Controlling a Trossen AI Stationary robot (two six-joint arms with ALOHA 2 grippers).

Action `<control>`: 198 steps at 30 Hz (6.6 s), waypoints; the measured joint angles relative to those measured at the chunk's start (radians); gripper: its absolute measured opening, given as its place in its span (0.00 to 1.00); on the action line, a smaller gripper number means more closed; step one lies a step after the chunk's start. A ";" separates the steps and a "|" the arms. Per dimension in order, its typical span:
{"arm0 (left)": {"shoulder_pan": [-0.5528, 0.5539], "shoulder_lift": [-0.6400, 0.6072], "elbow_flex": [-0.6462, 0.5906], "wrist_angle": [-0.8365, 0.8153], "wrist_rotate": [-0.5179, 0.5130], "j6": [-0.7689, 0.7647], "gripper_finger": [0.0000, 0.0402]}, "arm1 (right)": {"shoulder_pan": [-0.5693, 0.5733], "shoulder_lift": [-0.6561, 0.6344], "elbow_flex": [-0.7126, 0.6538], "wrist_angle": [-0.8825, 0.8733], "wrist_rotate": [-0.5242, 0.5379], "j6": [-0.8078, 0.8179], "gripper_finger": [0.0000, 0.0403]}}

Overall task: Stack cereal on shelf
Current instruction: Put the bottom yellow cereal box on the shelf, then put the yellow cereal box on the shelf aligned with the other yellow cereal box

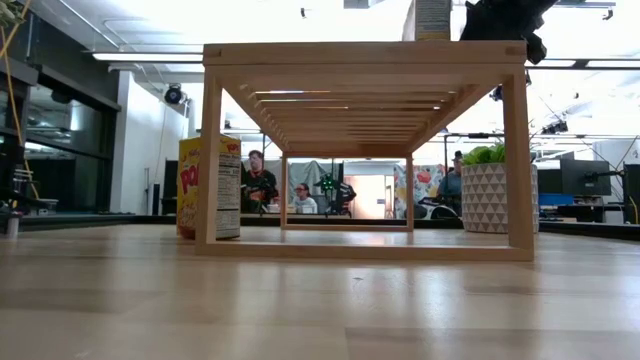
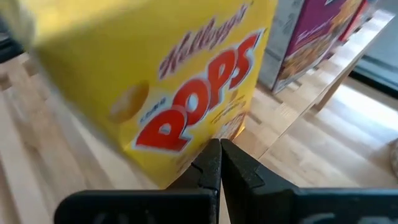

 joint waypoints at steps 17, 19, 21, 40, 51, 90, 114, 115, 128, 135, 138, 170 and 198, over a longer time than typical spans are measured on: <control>0.000 0.000 0.000 -0.004 0.000 0.000 0.57 | 0.005 -0.050 0.023 -0.288 -0.085 0.098 0.00; 0.000 0.000 0.000 -0.004 0.000 0.000 0.57 | 0.019 -0.086 0.023 -0.344 -0.071 0.139 0.00; 0.000 0.000 0.000 -0.005 0.000 0.000 0.57 | 0.048 -0.122 0.022 -0.381 -0.033 0.174 0.00; 0.079 0.073 0.012 -0.028 -0.149 0.160 0.57 | 0.266 -0.236 -0.267 0.135 0.262 -0.080 0.00; 0.477 0.181 0.427 -1.007 0.399 -0.173 0.60 | 0.228 -0.236 -0.267 0.209 0.265 -0.179 0.00; 0.615 0.472 0.445 -1.130 0.447 0.116 0.82 | 0.229 -0.234 -0.267 0.203 0.282 -0.161 0.00; 0.615 0.553 0.446 -1.191 0.446 0.131 0.91 | 0.229 -0.234 -0.267 0.202 0.281 -0.160 0.00; 0.616 0.564 0.446 -1.190 0.446 0.137 0.91 | 0.228 -0.234 -0.267 0.202 0.281 -0.160 0.00; 0.617 0.670 0.446 -1.152 0.436 0.188 0.91 | 0.229 -0.234 -0.267 0.202 0.281 -0.159 0.00; 0.617 0.674 0.446 -1.157 0.435 0.191 0.88 | 0.229 -0.234 -0.267 0.198 0.280 -0.157 0.00; 0.617 0.674 0.446 -1.156 0.435 0.191 0.83 | 0.229 -0.234 -0.267 0.198 0.280 -0.157 0.00; 0.590 0.381 0.680 -1.543 0.173 -0.087 0.36 | 0.228 -0.233 -0.267 0.202 0.283 -0.158 0.00; 0.420 0.948 1.416 -1.426 0.247 0.304 0.36 | 0.228 -0.233 -0.267 0.206 0.299 -0.151 0.00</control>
